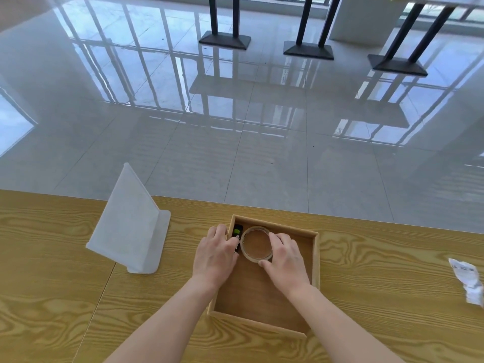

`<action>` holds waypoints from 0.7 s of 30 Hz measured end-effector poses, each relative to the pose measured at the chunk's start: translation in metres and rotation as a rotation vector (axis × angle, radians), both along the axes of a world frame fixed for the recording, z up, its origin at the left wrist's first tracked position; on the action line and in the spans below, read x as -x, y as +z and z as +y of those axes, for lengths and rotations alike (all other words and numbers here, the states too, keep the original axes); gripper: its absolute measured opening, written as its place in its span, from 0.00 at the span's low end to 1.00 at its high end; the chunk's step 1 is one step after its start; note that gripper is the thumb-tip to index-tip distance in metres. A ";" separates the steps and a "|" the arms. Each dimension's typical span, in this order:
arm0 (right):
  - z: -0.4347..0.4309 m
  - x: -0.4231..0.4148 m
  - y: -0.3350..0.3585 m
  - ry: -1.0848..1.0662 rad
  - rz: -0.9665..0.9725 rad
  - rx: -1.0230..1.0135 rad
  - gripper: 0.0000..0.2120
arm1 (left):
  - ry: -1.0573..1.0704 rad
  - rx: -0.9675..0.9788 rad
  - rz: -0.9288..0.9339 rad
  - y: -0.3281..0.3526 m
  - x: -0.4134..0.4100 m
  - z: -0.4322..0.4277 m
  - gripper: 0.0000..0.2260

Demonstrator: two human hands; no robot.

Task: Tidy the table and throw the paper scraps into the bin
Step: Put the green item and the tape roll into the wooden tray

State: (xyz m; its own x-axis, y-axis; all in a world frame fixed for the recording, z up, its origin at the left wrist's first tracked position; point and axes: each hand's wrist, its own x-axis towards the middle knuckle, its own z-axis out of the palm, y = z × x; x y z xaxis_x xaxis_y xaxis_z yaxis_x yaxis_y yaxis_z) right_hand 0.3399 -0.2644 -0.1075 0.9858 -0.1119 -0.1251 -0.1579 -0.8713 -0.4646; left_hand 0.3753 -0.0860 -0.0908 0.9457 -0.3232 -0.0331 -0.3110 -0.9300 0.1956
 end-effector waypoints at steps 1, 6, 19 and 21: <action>0.000 -0.001 0.000 -0.003 -0.002 -0.001 0.36 | 0.007 -0.001 0.006 -0.001 0.000 0.000 0.10; 0.002 0.001 0.002 -0.016 -0.002 -0.028 0.36 | 0.028 0.067 0.051 -0.005 0.004 0.002 0.18; -0.029 0.058 0.030 -0.140 -0.024 -0.097 0.24 | 0.218 0.411 0.177 -0.009 0.062 0.022 0.29; -0.041 0.073 0.033 -0.234 -0.049 -0.075 0.22 | 0.257 0.424 0.205 -0.012 0.073 0.027 0.29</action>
State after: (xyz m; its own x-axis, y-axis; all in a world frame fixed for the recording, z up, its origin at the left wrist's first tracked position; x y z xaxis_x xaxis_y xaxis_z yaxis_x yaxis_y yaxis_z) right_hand 0.2670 -0.3050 -0.0744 0.9391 -0.3304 -0.0944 -0.3273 -0.7761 -0.5390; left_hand 0.3021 -0.0589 -0.1030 0.9840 -0.1072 -0.1425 0.0006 -0.7972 0.6037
